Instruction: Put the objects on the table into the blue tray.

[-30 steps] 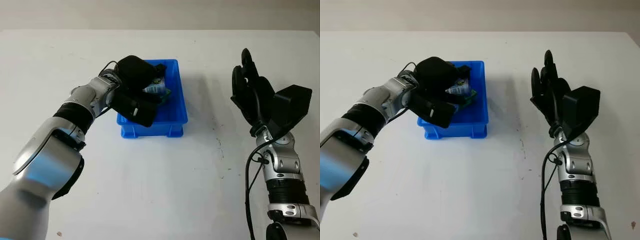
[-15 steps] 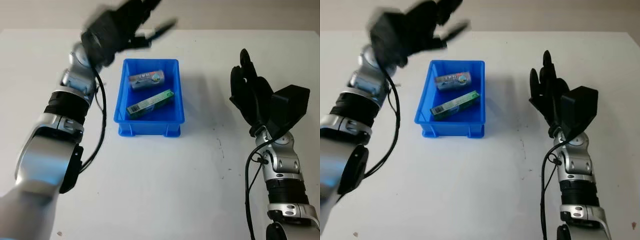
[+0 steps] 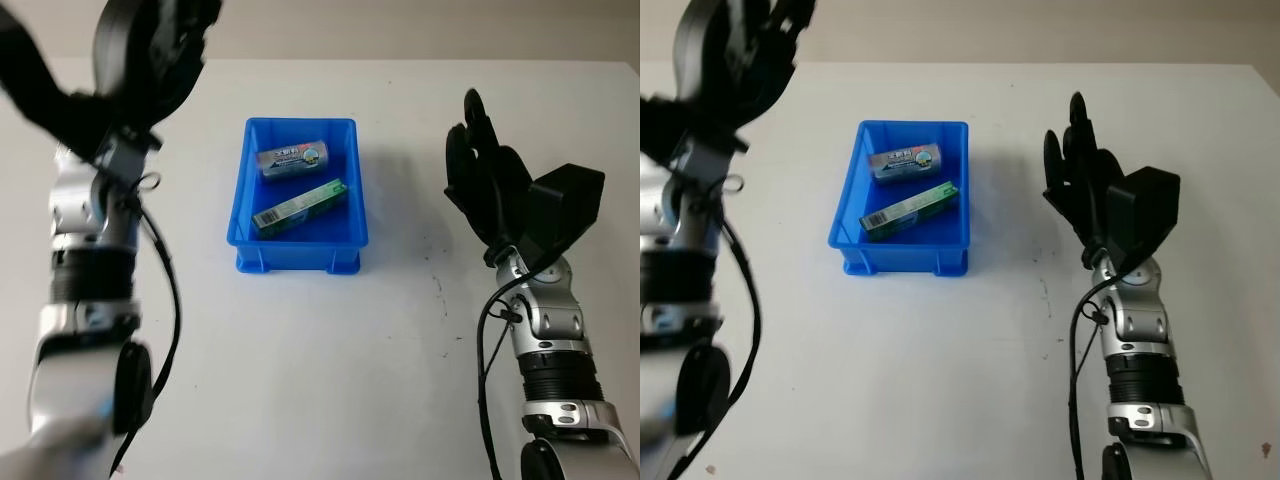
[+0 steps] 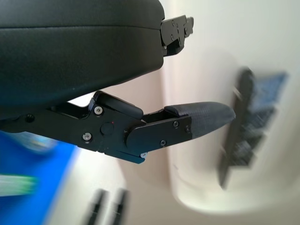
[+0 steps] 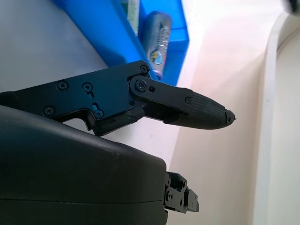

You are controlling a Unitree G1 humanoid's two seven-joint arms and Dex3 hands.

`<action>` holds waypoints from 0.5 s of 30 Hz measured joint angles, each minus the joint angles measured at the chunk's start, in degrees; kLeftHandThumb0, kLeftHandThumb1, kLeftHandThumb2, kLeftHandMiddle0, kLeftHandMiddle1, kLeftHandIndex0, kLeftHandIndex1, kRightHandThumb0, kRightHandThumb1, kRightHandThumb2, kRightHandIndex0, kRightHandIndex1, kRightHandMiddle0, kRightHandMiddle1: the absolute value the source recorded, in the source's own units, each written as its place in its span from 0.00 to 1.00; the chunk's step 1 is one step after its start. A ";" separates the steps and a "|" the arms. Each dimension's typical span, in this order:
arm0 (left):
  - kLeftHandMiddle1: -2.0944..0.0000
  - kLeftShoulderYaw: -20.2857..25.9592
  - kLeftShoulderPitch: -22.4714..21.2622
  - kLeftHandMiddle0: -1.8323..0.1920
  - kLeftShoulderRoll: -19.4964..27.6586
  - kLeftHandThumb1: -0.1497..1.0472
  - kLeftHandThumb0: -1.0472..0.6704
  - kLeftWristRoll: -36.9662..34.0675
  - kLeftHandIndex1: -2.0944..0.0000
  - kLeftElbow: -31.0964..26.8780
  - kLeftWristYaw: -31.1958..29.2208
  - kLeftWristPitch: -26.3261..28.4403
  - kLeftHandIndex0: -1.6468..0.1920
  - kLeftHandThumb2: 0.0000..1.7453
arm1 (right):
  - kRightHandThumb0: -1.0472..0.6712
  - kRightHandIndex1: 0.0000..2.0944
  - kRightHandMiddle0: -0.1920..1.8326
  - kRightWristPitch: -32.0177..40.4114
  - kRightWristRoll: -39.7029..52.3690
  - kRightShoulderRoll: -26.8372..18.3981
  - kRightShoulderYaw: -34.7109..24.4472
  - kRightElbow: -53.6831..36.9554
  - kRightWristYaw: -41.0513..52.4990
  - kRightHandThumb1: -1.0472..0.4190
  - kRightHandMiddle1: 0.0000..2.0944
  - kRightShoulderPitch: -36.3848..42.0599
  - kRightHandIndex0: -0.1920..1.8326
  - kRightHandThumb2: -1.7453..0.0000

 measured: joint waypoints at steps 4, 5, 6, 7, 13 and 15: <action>1.00 0.19 7.94 1.00 0.35 1.00 0.18 2.08 1.00 0.88 -0.37 -4.20 1.00 0.40 | 0.18 0.00 0.00 -0.52 -0.05 0.45 0.15 0.92 -0.10 0.00 0.00 -0.80 0.00 0.61; 1.00 0.06 9.43 1.00 0.27 1.00 0.17 2.94 1.00 1.31 0.05 -5.58 1.00 0.39 | 0.18 0.00 0.00 -0.57 -0.05 0.60 0.18 1.14 -0.11 0.00 0.00 -1.01 0.00 0.61; 1.00 -0.13 10.72 1.00 0.07 1.00 0.17 3.86 1.00 1.70 0.64 -6.69 1.00 0.39 | 0.18 0.00 0.00 -0.70 -0.04 0.76 0.18 1.41 -0.12 0.00 0.00 -1.24 0.00 0.61; 1.00 -0.38 11.78 1.00 -0.30 1.00 0.16 4.52 1.00 2.17 1.08 -7.47 1.00 0.39 | 0.18 0.00 0.00 -0.91 -0.02 0.87 0.17 1.85 -0.18 0.00 0.00 -1.52 0.00 0.61; 1.00 -2.01 14.63 1.00 -2.63 1.00 0.15 5.60 1.00 4.99 1.99 -10.13 1.00 0.40 | 0.18 0.00 0.00 -1.66 -0.02 1.87 0.16 3.37 -1.21 0.00 0.00 -2.54 0.00 0.62; 1.00 -2.26 14.63 1.00 -3.14 1.00 0.15 5.60 1.00 5.42 2.20 -10.48 1.00 0.40 | 0.18 0.00 0.00 -2.16 -0.02 2.06 0.16 3.80 -1.29 0.00 0.00 -2.56 0.00 0.62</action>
